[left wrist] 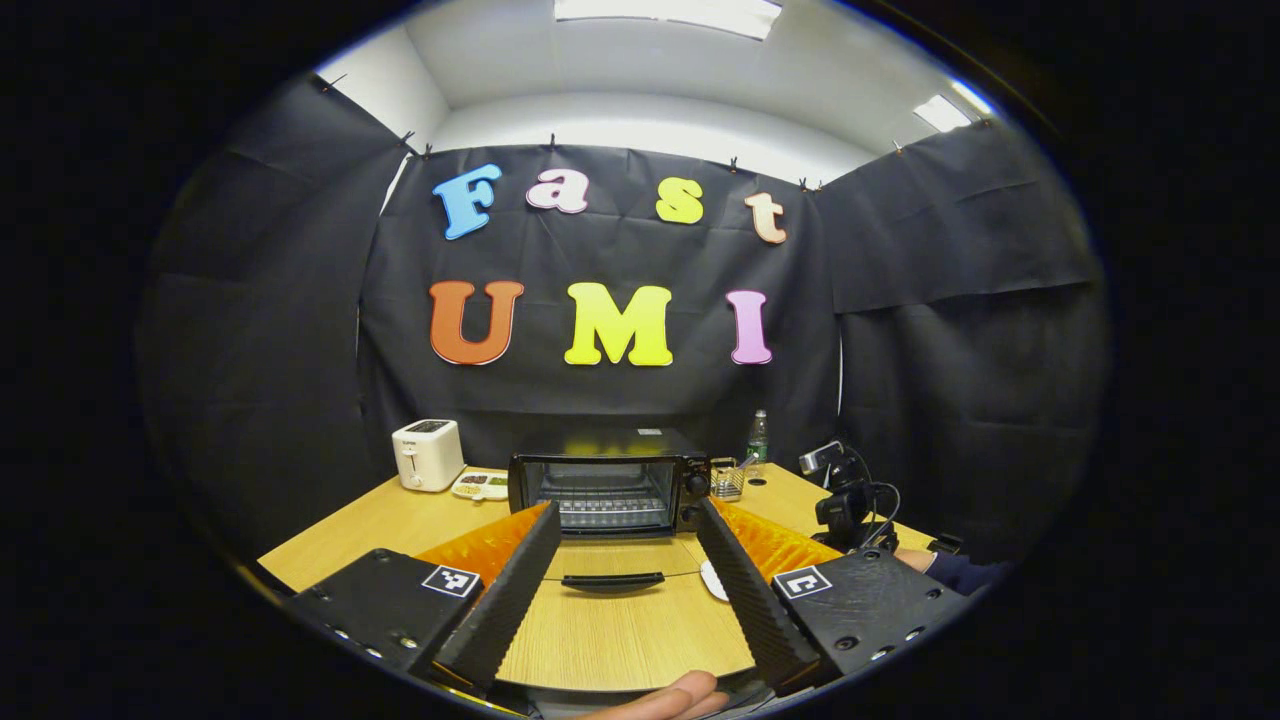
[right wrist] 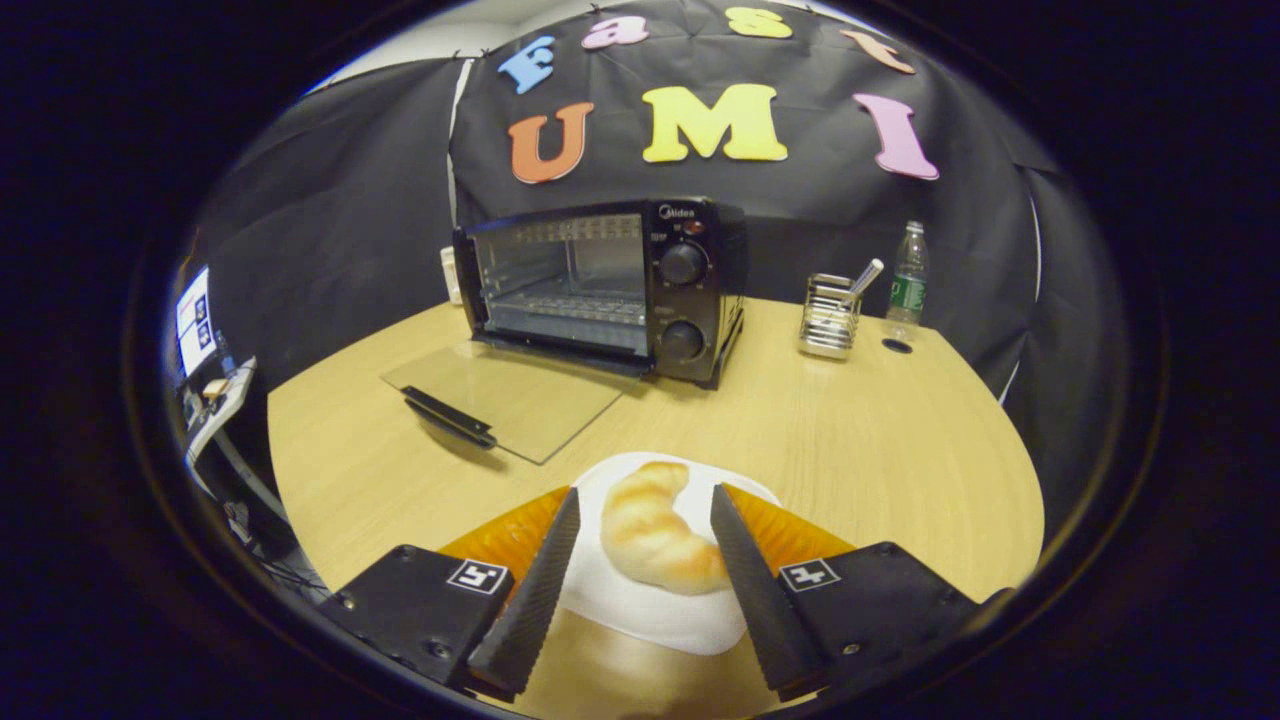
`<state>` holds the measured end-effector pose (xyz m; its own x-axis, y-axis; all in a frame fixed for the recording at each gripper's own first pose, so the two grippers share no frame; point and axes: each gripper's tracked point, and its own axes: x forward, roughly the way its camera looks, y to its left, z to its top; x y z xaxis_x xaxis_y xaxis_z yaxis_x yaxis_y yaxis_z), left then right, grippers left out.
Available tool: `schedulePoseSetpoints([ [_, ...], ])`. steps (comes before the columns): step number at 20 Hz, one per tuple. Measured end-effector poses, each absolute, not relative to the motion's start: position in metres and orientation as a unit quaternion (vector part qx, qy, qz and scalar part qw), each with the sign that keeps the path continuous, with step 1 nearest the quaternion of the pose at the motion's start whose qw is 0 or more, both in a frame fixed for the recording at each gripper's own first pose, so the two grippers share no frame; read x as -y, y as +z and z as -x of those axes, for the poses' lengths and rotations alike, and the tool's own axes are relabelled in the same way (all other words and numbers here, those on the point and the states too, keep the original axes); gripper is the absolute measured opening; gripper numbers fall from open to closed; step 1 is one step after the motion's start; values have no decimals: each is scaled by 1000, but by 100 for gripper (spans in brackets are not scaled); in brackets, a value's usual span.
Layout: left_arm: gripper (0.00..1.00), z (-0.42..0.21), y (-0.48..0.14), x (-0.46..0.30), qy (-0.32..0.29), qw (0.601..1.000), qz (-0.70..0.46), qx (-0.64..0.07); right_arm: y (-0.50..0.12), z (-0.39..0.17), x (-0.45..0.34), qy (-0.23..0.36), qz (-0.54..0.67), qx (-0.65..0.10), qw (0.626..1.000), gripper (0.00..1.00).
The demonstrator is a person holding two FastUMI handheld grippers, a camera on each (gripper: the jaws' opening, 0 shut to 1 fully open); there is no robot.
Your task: Open the electric oven with the left hand, put the food in, and close the electric oven.
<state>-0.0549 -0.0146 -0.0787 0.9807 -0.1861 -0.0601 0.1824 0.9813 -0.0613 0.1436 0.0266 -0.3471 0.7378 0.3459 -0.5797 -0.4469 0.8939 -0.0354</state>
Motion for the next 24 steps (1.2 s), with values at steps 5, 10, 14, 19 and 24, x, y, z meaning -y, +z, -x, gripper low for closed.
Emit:
schedulePoseSetpoints([
  [5, 92, 51, -80, 9, -76, 996, 26, -28, -361, -146, -22, 184, 101, -318, 924, 76],
  [10, 91, 57, -79, 11, -80, 996, 24, -26, -358, -143, -25, 174, 66, -335, 924, 53],
  [14, 91, 62, -76, 5, -81, 996, 30, -22, -348, -139, -27, 169, 52, -341, 923, 35],
  [19, 91, 69, -71, -3, -83, 996, 30, -8, -308, -138, -49, 178, 41, -304, 935, 36],
  [24, 91, 72, -66, -23, -74, 997, 35, 2, -272, -151, -98, 182, 6, -260, 948, 35],
])
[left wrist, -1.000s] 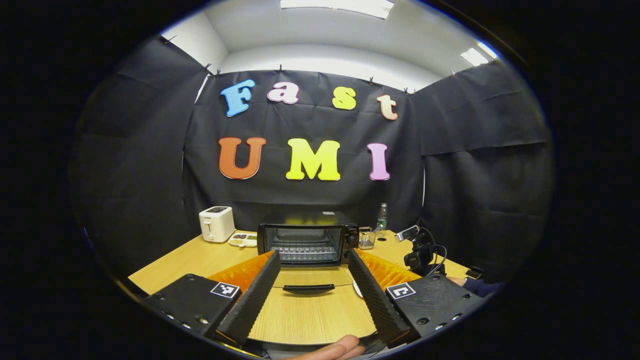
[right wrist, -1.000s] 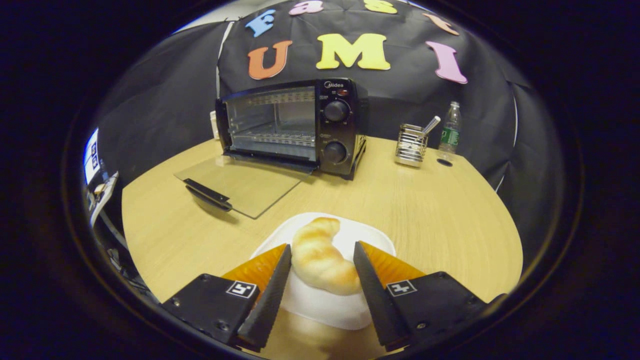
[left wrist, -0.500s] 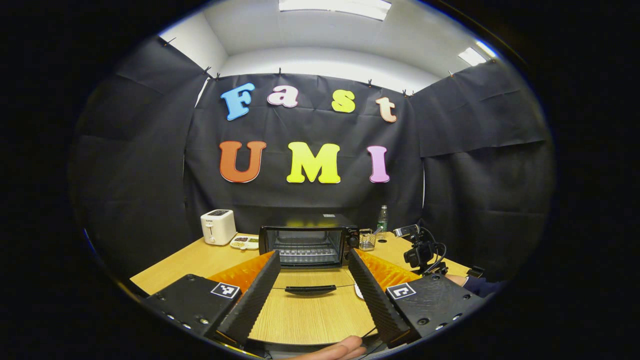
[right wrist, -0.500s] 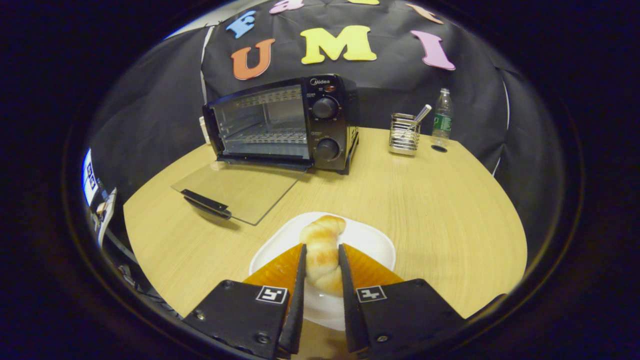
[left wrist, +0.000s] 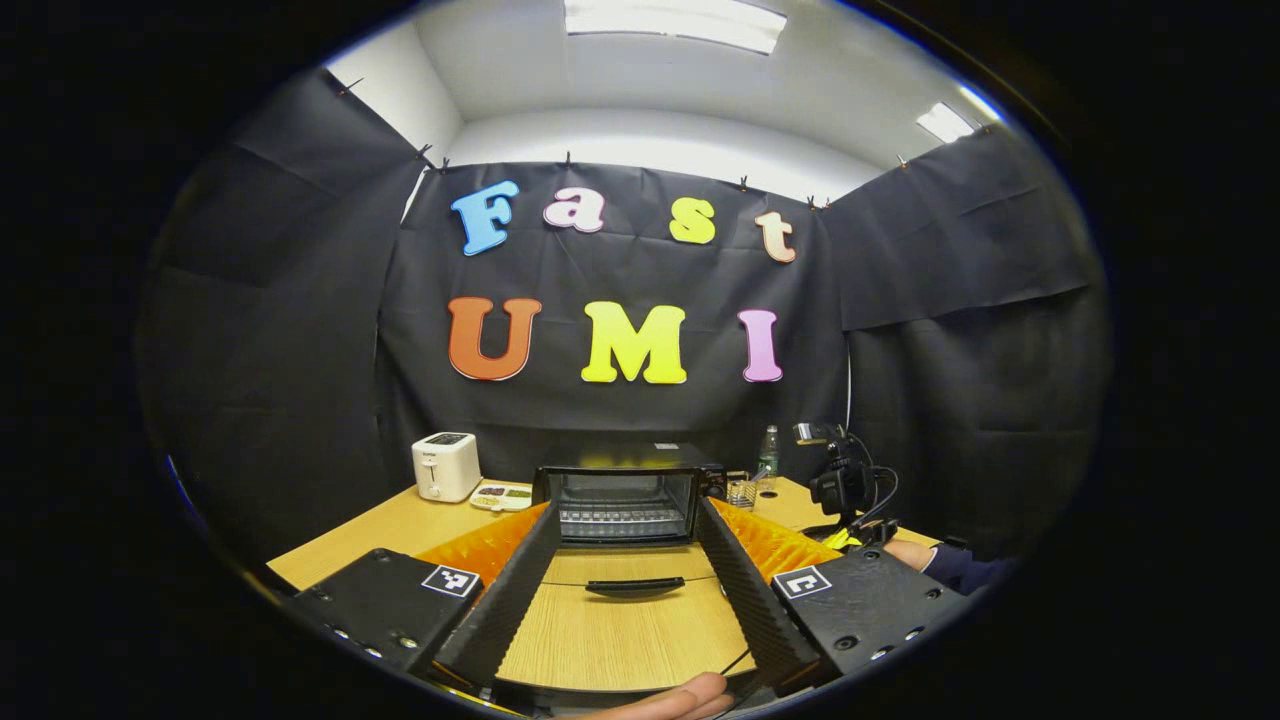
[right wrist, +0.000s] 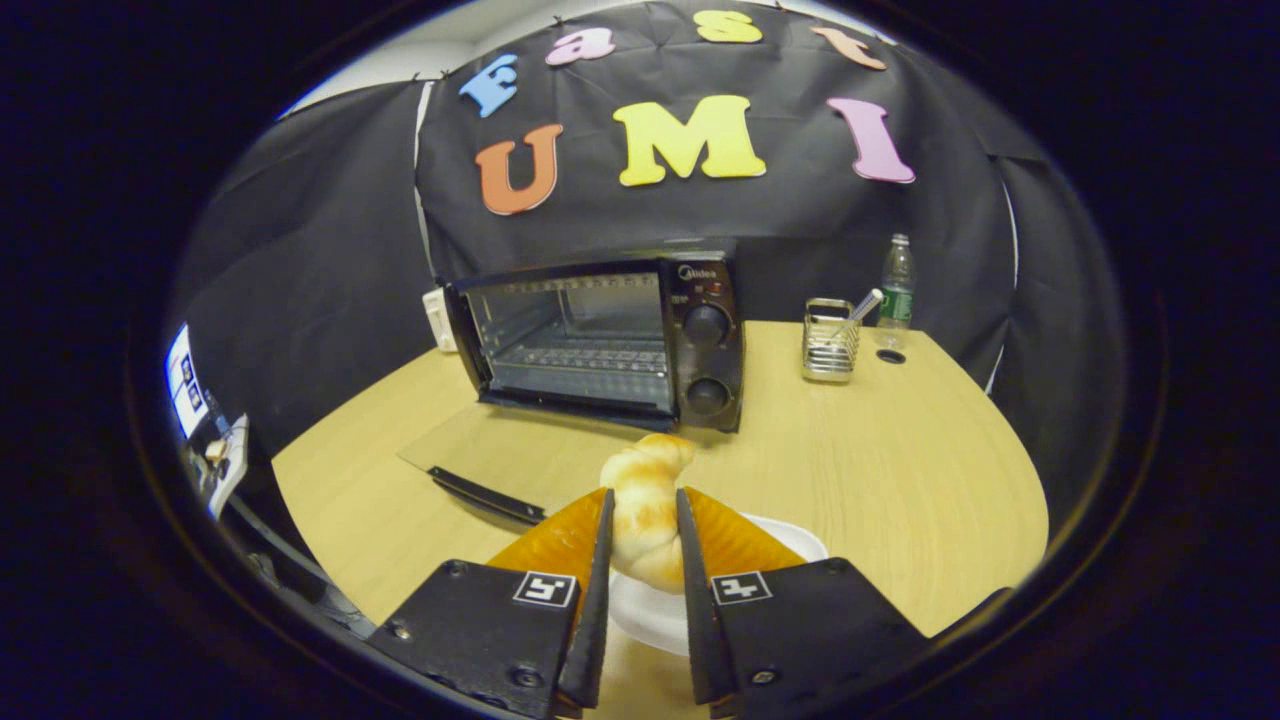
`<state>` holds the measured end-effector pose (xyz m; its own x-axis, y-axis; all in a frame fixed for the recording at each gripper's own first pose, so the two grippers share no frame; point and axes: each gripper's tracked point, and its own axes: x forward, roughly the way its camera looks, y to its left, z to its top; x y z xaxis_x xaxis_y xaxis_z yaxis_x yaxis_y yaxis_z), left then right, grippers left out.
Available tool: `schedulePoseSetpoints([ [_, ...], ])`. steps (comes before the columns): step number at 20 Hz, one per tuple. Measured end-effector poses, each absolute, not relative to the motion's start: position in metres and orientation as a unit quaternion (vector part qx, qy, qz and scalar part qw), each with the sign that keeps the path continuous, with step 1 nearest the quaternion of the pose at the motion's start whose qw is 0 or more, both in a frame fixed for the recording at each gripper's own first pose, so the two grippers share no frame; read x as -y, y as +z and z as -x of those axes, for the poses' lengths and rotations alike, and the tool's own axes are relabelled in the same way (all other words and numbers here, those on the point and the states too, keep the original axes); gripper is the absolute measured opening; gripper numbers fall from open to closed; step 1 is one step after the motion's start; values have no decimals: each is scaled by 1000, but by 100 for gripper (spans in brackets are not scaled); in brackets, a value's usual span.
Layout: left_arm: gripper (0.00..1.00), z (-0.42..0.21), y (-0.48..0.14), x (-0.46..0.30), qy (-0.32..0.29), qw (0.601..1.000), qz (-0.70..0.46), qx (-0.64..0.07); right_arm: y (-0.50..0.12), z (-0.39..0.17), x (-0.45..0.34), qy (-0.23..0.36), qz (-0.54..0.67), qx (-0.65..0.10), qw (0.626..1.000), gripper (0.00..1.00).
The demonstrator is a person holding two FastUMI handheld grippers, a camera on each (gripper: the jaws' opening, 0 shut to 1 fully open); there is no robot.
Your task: Open the electric oven with the left hand, put the food in, and close the electric oven.
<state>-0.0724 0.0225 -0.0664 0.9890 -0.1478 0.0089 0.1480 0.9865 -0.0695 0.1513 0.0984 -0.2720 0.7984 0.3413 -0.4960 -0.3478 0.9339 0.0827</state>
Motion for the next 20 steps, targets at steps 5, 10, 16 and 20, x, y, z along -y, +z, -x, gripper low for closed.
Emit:
schedulePoseSetpoints([
  [5, 91, 67, -71, -47, -61, 997, 36, -2, -245, -183, -173, 188, -55, -211, 958, 35],
  [10, 91, 58, -73, -73, -44, 998, 42, 9, -250, -235, -234, 179, -77, -202, 960, 36],
  [16, 91, 34, -99, -97, -27, 998, 43, -30, -271, -311, -263, 102, -93, -203, 969, 34],
  [20, 91, 25, -109, -113, -16, 997, 57, -41, -281, -343, -269, 74, -117, -185, 973, 34],
])
